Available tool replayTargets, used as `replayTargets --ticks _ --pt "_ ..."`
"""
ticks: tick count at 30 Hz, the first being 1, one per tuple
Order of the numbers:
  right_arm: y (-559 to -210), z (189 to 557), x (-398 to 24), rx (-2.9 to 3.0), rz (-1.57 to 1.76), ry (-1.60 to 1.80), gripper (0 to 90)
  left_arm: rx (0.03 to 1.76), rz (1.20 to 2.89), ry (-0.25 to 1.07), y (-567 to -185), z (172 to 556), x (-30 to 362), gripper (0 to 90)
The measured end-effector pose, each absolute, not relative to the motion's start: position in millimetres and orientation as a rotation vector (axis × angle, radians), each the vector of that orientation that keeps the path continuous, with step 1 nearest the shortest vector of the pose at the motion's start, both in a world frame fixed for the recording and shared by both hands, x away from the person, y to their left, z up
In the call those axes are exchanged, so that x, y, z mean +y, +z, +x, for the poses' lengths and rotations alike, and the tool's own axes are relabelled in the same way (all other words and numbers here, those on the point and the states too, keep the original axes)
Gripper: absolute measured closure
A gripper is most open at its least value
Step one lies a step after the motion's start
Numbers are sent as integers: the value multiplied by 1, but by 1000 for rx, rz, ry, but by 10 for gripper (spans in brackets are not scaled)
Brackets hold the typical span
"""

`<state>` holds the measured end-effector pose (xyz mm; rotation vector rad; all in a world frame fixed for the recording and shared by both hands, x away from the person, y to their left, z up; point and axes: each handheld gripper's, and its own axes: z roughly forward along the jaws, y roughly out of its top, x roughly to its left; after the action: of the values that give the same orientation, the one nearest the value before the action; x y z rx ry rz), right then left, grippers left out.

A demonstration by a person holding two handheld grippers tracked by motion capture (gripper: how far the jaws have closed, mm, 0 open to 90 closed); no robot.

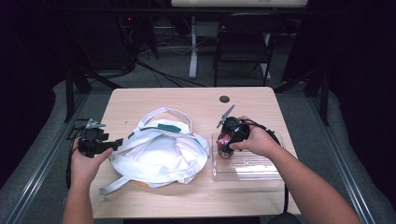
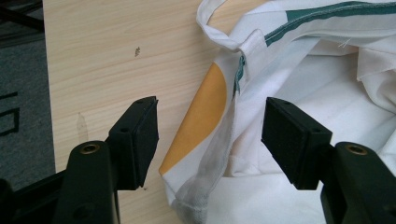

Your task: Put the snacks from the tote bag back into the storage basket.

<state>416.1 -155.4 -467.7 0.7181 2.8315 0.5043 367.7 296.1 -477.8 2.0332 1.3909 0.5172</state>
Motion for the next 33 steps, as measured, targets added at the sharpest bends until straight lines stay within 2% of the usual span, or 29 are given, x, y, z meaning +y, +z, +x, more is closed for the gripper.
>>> replayTargets --ticks 33 --pt "-499 427 -151 2846 720 464 252 1400 2039 516 -479 367 296 369"
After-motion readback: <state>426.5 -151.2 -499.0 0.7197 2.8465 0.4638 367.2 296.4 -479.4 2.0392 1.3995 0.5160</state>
